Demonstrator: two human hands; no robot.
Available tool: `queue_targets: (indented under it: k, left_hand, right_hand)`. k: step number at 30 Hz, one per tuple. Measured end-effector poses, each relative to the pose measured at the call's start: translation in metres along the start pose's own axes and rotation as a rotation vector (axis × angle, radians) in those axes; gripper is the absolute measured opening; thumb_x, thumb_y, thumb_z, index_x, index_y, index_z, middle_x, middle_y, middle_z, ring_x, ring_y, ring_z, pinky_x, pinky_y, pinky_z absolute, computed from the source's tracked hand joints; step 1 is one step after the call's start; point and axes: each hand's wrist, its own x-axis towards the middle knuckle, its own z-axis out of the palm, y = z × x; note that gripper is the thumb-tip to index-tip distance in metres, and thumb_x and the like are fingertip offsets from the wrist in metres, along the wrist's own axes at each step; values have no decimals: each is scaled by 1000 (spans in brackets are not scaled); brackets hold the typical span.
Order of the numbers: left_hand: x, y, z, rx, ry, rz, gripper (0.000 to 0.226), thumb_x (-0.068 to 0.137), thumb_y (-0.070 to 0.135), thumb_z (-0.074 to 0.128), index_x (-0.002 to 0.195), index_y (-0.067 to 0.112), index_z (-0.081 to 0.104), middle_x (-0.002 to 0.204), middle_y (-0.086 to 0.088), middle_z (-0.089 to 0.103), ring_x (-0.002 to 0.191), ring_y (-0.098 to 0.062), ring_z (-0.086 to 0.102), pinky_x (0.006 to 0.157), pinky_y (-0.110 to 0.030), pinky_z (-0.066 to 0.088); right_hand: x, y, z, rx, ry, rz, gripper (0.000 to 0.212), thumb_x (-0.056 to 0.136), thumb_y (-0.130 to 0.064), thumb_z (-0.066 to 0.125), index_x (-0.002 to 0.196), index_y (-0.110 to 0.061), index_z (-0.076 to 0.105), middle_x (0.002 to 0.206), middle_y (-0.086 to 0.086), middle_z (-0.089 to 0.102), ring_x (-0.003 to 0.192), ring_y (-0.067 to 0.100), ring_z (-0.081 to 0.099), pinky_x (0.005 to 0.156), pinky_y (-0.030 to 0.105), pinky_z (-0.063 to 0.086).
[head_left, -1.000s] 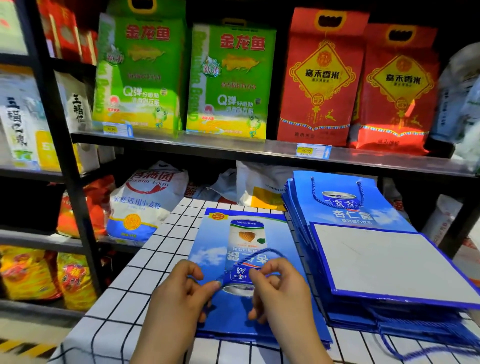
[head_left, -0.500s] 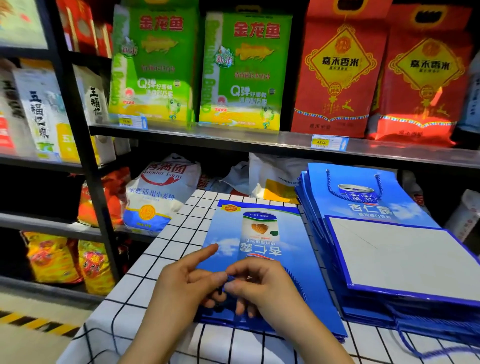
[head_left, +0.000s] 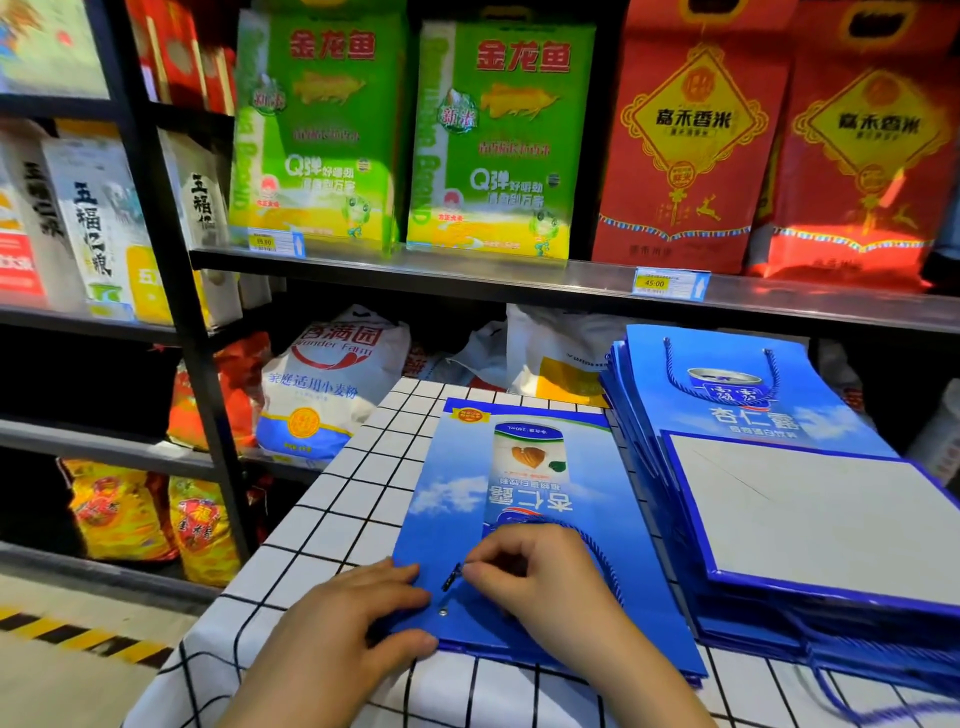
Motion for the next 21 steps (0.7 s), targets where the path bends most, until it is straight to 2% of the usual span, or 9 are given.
queue_targets:
  k: [3,7,9,12,14,15,16,18,21]
  left_hand:
    - [2,-6,1,-43,5,5,26,25,83,43,48,81,32,65,63,31,90,44,21,82,11,21]
    - [2,-3,-1,-44,28,38,17,42,72,41,57,80,38,57,62,30,98,39,28,85,4,31]
    - [2,-2,-1,23,23,73,37,41,75,32,77,78,36,66,60,37,113,28,24,84,3,30]
    - [1,-3,0,86,116,76,69,37,78,31,94,56,63,103,45,53,117,22,25,80,8,23]
    - [1,-3,1,167,133,135,59,46,74,36,102,61,51,105,46,51,111,23,32,72,6,31]
    - [1,0,0,186,162,172,62,54,70,39,112,51,45,100,43,55,101,19,46,63,2,37]
    - [1,0,0,207,192,226,58,60,65,41,111,39,46,85,35,64,88,13,55,53,-2,40]
    - [-1,-1,2,298,273,290,40,66,60,40,95,33,46,66,29,64,74,7,56,43,-7,40]
    - [-3,-2,3,384,379,357,29,79,61,34,82,36,49,62,24,63,77,2,52,53,-12,41]
  right_hand:
    - [0,1,0,-179,-39,-73,18,81,-21,59,66,-31,58,65,-12,56,61,1,49,63,20,42]
    - [3,0,0,-312,-62,-175,8,83,-23,54,84,-24,62,77,-13,51,70,4,47,69,24,42]
    - [5,1,2,-332,-51,-192,9,85,-24,54,88,-23,62,81,-12,51,73,5,46,72,27,43]
    - [7,1,3,-341,-53,-196,10,85,-25,54,90,-23,63,84,-12,51,77,7,47,75,28,44]
    - [7,2,3,-338,-65,-197,10,85,-24,54,90,-22,63,82,-13,50,76,5,46,75,27,44]
    - [7,3,4,-333,-71,-196,10,85,-23,54,89,-22,63,81,-13,50,75,4,46,75,27,44]
    - [7,4,4,-327,-74,-191,9,84,-23,54,88,-23,63,80,-13,50,74,3,46,75,27,44]
    - [8,4,3,-317,-84,-176,8,84,-24,55,86,-24,63,82,-13,53,75,4,48,75,28,45]
    - [9,5,3,-320,-108,-159,9,85,-25,54,86,-26,62,87,-12,55,79,7,50,77,32,48]
